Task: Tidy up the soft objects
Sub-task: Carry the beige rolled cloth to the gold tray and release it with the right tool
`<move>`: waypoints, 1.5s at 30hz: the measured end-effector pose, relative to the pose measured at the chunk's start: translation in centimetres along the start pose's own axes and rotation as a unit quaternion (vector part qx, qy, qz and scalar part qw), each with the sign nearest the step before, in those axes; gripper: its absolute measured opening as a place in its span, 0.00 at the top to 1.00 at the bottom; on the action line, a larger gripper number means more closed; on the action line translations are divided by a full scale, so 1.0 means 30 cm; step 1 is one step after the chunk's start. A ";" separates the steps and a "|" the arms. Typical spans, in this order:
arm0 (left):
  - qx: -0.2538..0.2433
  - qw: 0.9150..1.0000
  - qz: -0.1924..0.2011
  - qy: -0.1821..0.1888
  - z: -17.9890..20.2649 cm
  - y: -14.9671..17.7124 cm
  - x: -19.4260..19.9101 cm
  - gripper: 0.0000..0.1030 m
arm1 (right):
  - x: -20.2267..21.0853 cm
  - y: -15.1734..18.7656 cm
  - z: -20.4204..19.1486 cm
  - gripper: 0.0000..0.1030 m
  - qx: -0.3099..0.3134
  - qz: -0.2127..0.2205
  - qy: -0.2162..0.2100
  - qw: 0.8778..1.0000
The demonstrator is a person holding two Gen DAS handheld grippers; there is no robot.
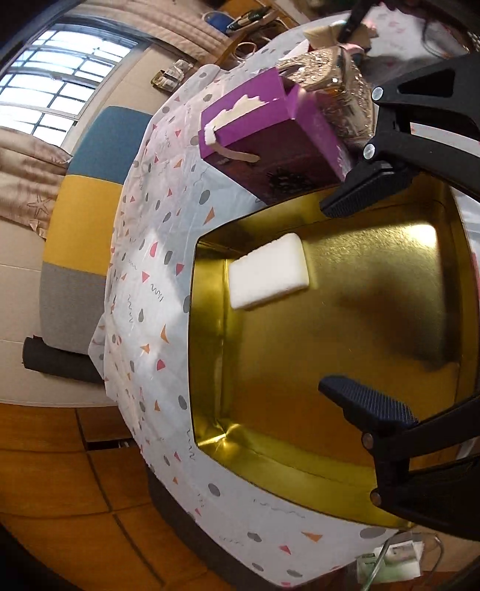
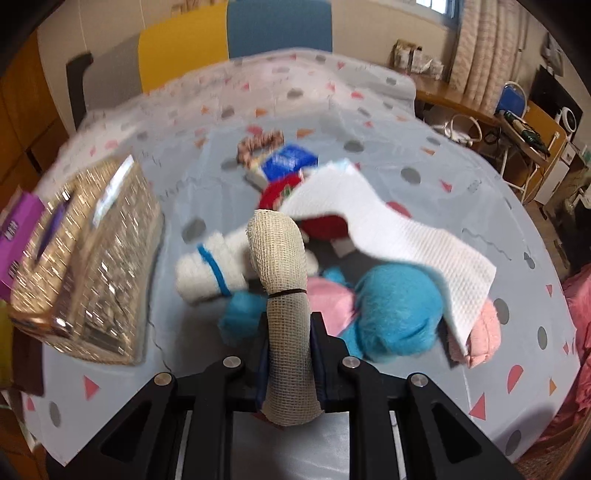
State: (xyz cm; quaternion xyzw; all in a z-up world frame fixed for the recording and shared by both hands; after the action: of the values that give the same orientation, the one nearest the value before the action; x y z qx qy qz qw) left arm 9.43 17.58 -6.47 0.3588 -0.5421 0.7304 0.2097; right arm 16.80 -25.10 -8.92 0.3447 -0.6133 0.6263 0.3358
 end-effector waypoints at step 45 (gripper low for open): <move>0.091 0.995 0.030 -0.029 -0.315 0.028 0.131 0.11 | 0.269 -0.051 -1.221 0.82 0.233 0.015 -0.274 0.933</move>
State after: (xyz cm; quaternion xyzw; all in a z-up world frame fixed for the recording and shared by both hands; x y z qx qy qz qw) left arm 3.49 25.88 -5.52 0.3812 -0.4897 0.7719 0.1379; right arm 13.04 11.53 -1.66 0.5621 -0.5233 0.6381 0.0552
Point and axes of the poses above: each gripper's, at about its wrist camera, not at the fingertips, and x roughly against the way its jaws point, z to its right, y to its underside, the point moved 5 cm from there along -x, roughly the way its jaws point, and after that the axes turned 3 degrees about x, right-handed, at the moved point
